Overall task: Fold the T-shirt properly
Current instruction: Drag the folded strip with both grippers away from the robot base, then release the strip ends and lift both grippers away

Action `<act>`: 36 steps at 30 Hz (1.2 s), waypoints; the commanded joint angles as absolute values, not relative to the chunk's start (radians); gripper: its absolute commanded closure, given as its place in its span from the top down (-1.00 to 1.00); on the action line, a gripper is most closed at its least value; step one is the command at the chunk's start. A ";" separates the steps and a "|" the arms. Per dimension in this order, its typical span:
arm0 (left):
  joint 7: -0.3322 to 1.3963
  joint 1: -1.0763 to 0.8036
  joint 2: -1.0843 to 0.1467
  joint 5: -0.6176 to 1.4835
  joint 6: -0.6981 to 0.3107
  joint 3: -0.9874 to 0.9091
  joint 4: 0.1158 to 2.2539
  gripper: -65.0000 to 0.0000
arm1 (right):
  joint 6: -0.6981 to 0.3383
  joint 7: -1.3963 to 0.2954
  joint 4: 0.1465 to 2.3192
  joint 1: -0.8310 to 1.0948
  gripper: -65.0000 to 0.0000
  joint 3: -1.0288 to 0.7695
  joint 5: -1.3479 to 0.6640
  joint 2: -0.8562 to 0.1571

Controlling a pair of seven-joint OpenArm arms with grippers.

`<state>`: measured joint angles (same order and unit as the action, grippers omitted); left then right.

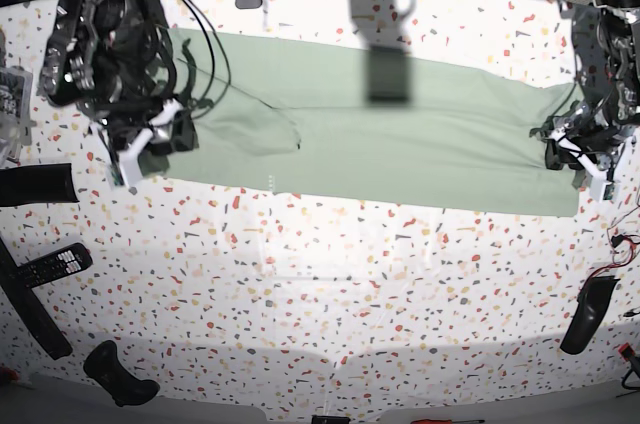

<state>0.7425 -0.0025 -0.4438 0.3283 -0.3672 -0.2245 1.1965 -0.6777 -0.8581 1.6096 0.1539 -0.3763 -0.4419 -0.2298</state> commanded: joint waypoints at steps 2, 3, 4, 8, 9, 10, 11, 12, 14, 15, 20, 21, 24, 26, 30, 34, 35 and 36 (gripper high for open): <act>0.919 -0.033 -0.438 0.236 -0.325 -0.215 1.152 -0.24 | -0.685 -0.796 1.619 0.168 -0.32 -0.394 -0.437 -0.241; 0.919 -0.033 -0.438 0.236 -0.325 -0.215 1.152 -0.24 | -0.685 -0.761 1.603 0.176 -0.32 -0.393 -0.419 -0.241; 0.919 -0.033 -0.438 0.236 -0.325 -0.215 1.152 -0.24 | -0.684 -0.742 1.578 0.178 -0.32 -0.390 -0.401 -0.241; 0.919 -0.033 -0.438 0.236 -0.324 -0.215 1.152 -0.24 | -0.680 -0.735 1.443 0.150 -0.32 -0.355 -0.396 -0.241; 0.919 -0.033 -0.438 0.236 -0.324 -0.215 1.152 -0.24 | -0.680 -0.740 1.413 0.143 -0.32 -0.340 -0.399 -0.240; 0.919 -0.033 -0.439 0.236 -0.325 -0.215 1.152 -0.24 | -0.680 -0.739 1.386 0.134 -0.32 -0.324 -0.400 -0.237; 0.919 -0.033 -0.439 0.236 -0.325 -0.215 1.152 -0.24 | -0.681 -0.733 1.363 0.128 -0.32 -0.310 -0.393 -0.232; 0.919 -0.033 -0.439 0.236 -0.325 -0.215 1.152 -0.24 | -0.681 -0.717 1.342 0.120 -0.32 -0.297 -0.381 -0.226; 0.911 -0.031 -0.439 0.236 -0.324 -0.215 1.152 -0.24 | -0.680 -0.675 1.300 0.099 -0.32 -0.272 -0.335 -0.218; 0.905 -0.030 -0.439 0.236 -0.324 -0.215 1.152 -0.24 | -0.673 -0.661 1.280 0.086 -0.32 -0.262 -0.310 -0.213; 0.893 -0.028 -0.447 0.236 -0.324 -0.215 1.170 -0.24 | -0.644 -0.635 1.194 -0.003 -0.32 -0.220 -0.234 -0.211; 0.894 -0.028 -0.450 0.236 -0.324 -0.215 1.175 -0.24 | -0.638 -0.632 1.178 -0.023 -0.32 -0.215 -0.230 -0.211; 0.898 -0.028 -0.466 0.236 -0.316 -0.215 1.194 -0.24 | -0.619 -0.627 1.134 -0.083 -0.32 -0.206 -0.195 -0.211; 0.904 -0.028 -0.481 0.236 -0.279 -0.215 1.210 -0.24 | -0.607 -0.616 1.114 -0.116 -0.32 -0.198 -0.175 -0.214; 0.906 -0.028 -0.516 0.237 -0.253 -0.215 1.238 -0.24 | -0.590 -0.625 1.100 -0.167 -0.32 -0.187 -0.166 -0.216; 0.931 -0.029 -0.540 0.236 -0.253 -0.215 1.239 -0.24 | -0.509 -0.670 1.100 -0.180 -0.32 -0.187 -0.146 -0.216; 0.930 -0.030 -0.544 0.236 -0.253 -0.215 1.239 -0.24 | -0.493 -0.670 1.100 -0.179 -0.32 -0.187 -0.130 -0.216; 0.922 -0.030 -0.547 0.236 -0.253 -0.215 1.239 -0.24 | -0.492 -0.671 1.100 -0.179 -0.32 -0.187 -0.126 -0.216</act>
